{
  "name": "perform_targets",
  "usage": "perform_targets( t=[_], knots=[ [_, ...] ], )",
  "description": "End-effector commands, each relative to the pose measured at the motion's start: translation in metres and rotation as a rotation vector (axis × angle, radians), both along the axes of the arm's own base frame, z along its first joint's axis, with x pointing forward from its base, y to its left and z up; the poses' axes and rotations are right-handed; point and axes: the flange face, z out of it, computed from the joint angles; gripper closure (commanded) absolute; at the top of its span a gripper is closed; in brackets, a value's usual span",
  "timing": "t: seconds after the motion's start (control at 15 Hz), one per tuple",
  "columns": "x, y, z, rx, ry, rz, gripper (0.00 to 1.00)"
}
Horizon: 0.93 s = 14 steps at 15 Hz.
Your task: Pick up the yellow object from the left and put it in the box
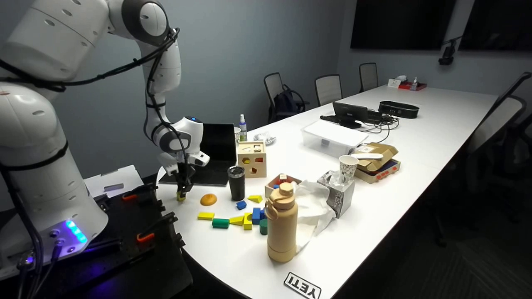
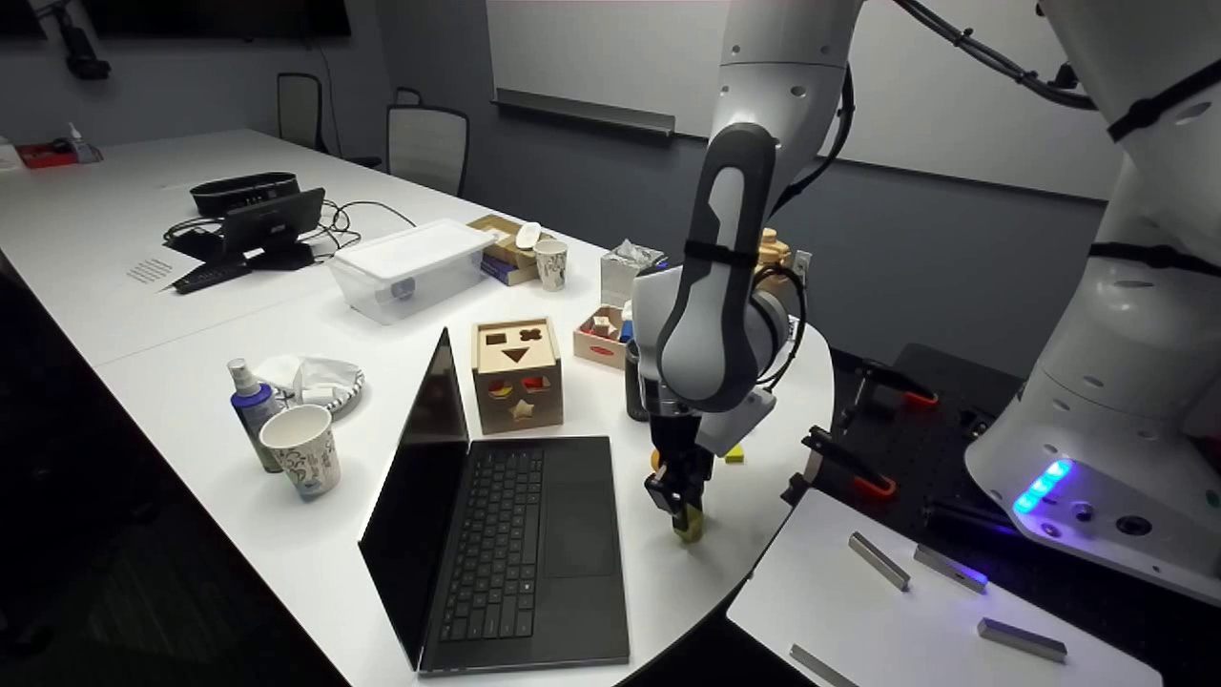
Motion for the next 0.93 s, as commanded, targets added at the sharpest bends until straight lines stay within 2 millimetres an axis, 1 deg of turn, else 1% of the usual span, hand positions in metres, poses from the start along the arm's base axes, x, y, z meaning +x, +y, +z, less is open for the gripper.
perform_targets(
  t=[0.0,0.07,0.2,0.53,0.73,0.87],
  knots=[
    [0.014,0.008,0.035,0.009,-0.021,-0.002,0.9],
    [0.02,0.01,0.045,0.013,-0.034,0.004,0.9],
    [0.038,0.014,0.072,0.016,-0.066,0.022,0.9],
    [0.093,0.011,0.137,0.013,-0.15,0.079,0.9],
    [0.123,0.006,0.17,0.015,-0.23,0.095,0.9],
    [0.14,0.001,0.185,0.008,-0.271,0.102,0.9]
  ],
)
